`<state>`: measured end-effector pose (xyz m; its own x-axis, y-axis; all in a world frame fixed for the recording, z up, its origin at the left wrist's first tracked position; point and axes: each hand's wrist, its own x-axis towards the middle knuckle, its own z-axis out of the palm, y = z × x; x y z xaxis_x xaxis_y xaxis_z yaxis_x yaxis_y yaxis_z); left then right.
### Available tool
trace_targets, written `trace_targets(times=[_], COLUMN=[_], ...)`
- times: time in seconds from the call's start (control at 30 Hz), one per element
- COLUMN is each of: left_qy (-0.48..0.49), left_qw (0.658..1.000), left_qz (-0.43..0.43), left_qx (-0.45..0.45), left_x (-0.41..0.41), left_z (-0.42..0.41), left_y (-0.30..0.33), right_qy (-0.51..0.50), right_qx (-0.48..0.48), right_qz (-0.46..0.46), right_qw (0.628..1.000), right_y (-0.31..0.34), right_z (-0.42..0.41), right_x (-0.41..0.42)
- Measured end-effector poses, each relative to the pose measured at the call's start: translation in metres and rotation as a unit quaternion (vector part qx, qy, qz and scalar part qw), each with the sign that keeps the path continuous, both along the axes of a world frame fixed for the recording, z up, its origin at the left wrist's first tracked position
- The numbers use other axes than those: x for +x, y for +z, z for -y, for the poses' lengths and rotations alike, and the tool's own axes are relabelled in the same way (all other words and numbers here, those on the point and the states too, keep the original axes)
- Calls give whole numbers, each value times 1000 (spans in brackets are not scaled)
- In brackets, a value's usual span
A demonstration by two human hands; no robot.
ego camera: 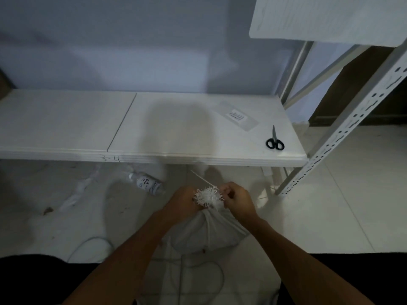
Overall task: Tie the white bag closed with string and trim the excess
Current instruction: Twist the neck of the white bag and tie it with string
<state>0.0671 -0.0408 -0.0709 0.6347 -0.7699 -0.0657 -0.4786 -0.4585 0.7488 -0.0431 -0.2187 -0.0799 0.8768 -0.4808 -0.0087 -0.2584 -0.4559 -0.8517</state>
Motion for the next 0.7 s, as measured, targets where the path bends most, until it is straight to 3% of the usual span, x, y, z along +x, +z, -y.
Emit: trace_targets(times=[0.27, 0.4, 0.53, 0.63, 0.7], left_qy=[-70, 15, 136, 123, 95], left_qw=[994, 997, 989, 990, 992], left_qz=[57, 74, 48, 56, 75], left_qx=[56, 21, 25, 42, 25], left_x=[15, 26, 30, 27, 22], left_z=[-2, -10, -21, -24, -20], left_y=[9, 8, -3, -15, -17], right_qy=[5, -1, -60, -58, -27], right_qx=[14, 18, 116, 235, 265], right_qz=[-27, -22, 24, -19, -48], right_qw=[1000, 1000, 991, 970, 963], right_y=[-8, -14, -17, -14, -12], right_z=[3, 3, 12, 19, 21], right_x=[7, 10, 14, 18, 21])
